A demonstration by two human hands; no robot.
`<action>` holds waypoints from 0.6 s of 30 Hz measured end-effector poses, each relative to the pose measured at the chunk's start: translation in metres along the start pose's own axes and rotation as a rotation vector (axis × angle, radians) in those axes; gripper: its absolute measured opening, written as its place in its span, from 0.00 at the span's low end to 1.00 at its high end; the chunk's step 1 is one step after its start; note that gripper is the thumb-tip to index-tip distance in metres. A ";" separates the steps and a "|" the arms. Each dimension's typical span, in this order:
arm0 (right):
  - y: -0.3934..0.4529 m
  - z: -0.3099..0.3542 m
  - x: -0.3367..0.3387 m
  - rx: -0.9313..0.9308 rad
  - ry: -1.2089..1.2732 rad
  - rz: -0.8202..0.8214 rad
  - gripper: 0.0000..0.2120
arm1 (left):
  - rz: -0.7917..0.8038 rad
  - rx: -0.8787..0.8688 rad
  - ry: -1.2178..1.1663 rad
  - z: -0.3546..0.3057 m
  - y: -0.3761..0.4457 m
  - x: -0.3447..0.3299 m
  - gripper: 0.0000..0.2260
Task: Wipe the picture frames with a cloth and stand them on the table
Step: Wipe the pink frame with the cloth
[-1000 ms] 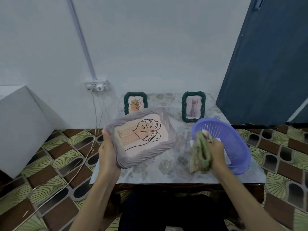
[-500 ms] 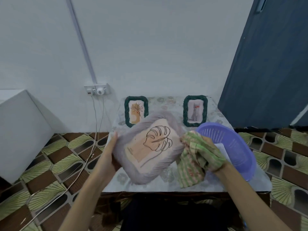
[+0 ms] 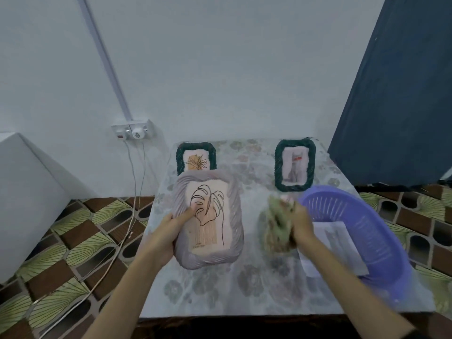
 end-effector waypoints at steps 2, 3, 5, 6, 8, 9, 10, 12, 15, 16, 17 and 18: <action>0.012 -0.022 -0.024 0.225 -0.382 0.081 0.17 | -0.055 0.040 -0.089 0.005 0.025 0.001 0.25; 0.015 -0.034 -0.038 0.270 -0.476 0.177 0.17 | -0.071 0.048 -0.110 0.004 0.037 -0.001 0.22; 0.014 -0.045 -0.059 0.332 -0.593 0.383 0.15 | -0.057 0.055 -0.134 0.002 0.051 -0.012 0.16; 0.021 -0.045 -0.067 0.350 -0.581 0.413 0.16 | -0.049 0.061 -0.135 0.002 0.062 -0.017 0.15; 0.041 -0.030 -0.068 0.253 -0.318 0.284 0.16 | -0.025 0.064 -0.135 0.001 0.080 -0.029 0.16; 0.051 -0.023 -0.069 0.137 -0.149 0.245 0.17 | -0.006 0.063 -0.135 0.002 0.088 -0.035 0.17; 0.059 -0.017 -0.077 0.009 0.012 0.299 0.20 | 0.003 0.071 -0.128 0.004 0.099 -0.041 0.18; 0.069 -0.009 -0.095 -0.163 0.258 0.473 0.24 | 0.038 0.104 -0.113 0.007 0.112 -0.059 0.18; 0.084 -0.008 -0.114 -0.300 0.374 0.585 0.20 | 0.117 0.096 -0.012 0.012 0.133 -0.090 0.19; 0.093 -0.011 -0.116 -0.320 0.359 0.560 0.19 | 0.119 0.068 0.031 0.013 0.139 -0.096 0.21; 0.103 -0.014 -0.118 -0.334 0.345 0.540 0.19 | 0.092 0.006 0.104 0.012 0.147 -0.100 0.25; 0.112 -0.016 -0.120 -0.337 0.336 0.536 0.19 | 0.049 -0.085 0.199 0.009 0.158 -0.102 0.30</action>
Point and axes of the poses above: each hand's wrist, its own y-axis towards the middle knuckle, its own x-axis out of the back of the hand, z = x × y, the point moved 7 cm from there along y, towards the middle knuckle, and after that the axes turned 14 degrees about -z, right-handed, at the moved point
